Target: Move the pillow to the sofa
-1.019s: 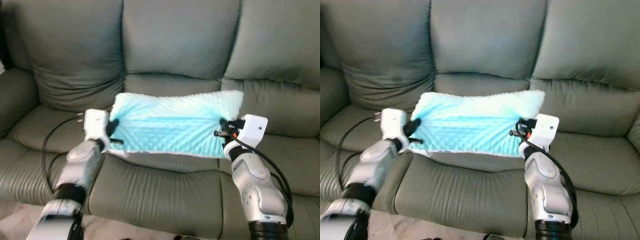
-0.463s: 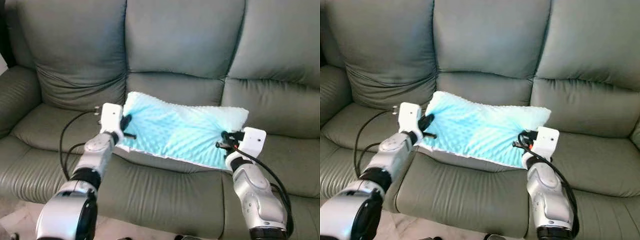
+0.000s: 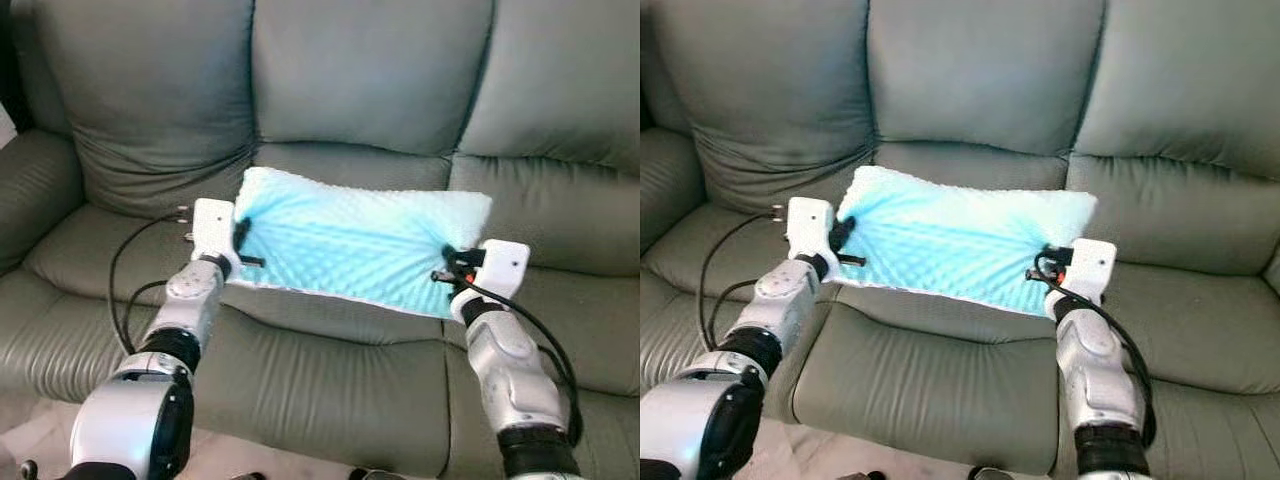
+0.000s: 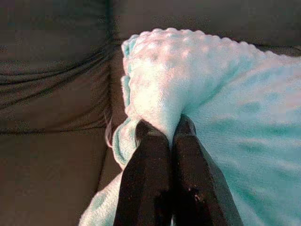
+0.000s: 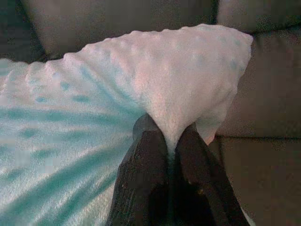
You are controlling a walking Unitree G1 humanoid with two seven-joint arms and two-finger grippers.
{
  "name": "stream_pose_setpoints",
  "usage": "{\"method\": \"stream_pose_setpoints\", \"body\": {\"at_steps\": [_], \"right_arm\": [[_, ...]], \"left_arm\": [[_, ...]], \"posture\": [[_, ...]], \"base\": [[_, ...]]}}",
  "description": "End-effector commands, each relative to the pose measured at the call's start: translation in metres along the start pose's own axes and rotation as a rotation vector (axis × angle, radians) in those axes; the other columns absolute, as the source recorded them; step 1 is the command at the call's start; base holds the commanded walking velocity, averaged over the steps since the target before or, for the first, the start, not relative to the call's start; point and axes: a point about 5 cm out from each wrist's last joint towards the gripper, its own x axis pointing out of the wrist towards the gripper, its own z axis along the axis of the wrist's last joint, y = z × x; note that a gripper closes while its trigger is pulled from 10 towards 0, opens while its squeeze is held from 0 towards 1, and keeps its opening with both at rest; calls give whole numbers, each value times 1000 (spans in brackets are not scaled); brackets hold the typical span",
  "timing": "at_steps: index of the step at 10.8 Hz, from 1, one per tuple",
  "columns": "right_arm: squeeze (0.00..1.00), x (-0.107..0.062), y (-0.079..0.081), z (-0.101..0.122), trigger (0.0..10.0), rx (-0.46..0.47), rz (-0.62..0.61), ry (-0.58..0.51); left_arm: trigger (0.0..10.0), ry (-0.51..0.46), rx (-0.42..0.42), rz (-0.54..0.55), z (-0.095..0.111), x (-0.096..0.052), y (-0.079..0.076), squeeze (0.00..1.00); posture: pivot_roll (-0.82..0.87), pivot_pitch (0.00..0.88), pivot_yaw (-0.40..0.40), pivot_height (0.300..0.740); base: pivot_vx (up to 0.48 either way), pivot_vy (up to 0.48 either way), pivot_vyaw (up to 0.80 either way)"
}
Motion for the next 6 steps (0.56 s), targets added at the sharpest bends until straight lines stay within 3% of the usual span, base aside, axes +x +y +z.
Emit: {"method": "stream_pose_setpoints", "body": {"at_steps": [1,2,6], "right_arm": [[1000,2,-2,2,10000,15,6,-23],[1000,1,0,2,10000,1,11,-23],[1000,-2,5,1,10000,-4,24,-48]], "left_arm": [[10000,-17,13,26,7,2,6,604],[10000,-15,32,33,7,2,7,1000],[10000,-26,67,26,12,4,5,1000]], "posture": [[-202,152,37,740],[-203,152,36,740],[-208,155,40,740]], "base": [[0,0,0],[0,0,0],[0,0,0]]}}
